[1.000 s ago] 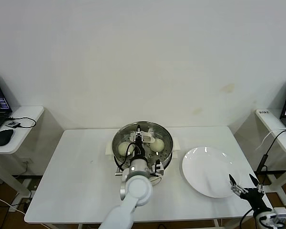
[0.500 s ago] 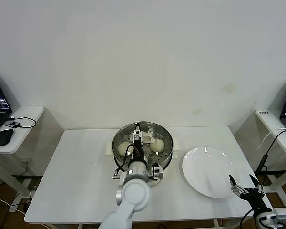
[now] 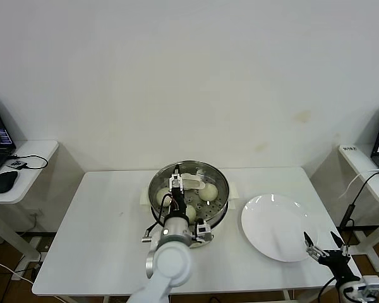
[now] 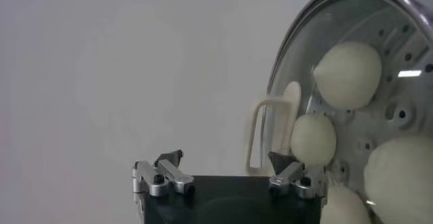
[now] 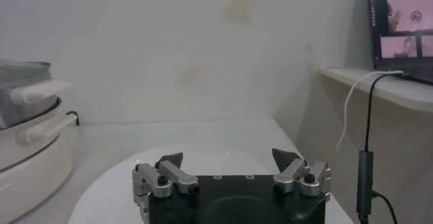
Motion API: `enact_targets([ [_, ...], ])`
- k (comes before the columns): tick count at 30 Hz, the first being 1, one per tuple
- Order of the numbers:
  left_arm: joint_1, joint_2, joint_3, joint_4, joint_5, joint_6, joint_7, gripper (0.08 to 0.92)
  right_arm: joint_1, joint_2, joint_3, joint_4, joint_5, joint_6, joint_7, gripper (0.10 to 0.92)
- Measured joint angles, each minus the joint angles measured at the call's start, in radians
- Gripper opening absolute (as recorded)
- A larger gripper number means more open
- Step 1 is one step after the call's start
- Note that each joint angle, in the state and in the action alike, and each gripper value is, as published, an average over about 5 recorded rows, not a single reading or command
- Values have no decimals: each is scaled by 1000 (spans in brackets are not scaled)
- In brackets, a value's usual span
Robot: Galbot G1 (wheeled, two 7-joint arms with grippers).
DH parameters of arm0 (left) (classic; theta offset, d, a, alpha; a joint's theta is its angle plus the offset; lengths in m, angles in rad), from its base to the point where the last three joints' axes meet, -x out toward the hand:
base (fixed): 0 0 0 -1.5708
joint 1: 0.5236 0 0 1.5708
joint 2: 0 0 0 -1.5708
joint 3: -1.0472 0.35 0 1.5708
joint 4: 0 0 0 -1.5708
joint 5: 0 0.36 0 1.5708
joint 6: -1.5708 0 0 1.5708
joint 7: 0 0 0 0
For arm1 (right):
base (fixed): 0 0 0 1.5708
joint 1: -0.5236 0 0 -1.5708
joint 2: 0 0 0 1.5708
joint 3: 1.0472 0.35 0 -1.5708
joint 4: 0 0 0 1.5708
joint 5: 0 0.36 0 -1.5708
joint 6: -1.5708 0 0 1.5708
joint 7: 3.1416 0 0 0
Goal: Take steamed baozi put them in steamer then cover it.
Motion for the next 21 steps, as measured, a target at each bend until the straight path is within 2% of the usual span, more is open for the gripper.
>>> enact_targets([
  [10, 63, 63, -53, -98, -37, -2, -21, 823, -23, 3, -29, 50, 5, -30, 9, 823],
  [16, 117, 131, -131, -192, -140, -14, -104, 823, -31, 0, -58, 95, -1, -38, 25, 823],
  [21, 170, 163, -237, -241, -324, -55, -197, 823, -29, -5, -93, 110, -6, -36, 49, 823],
])
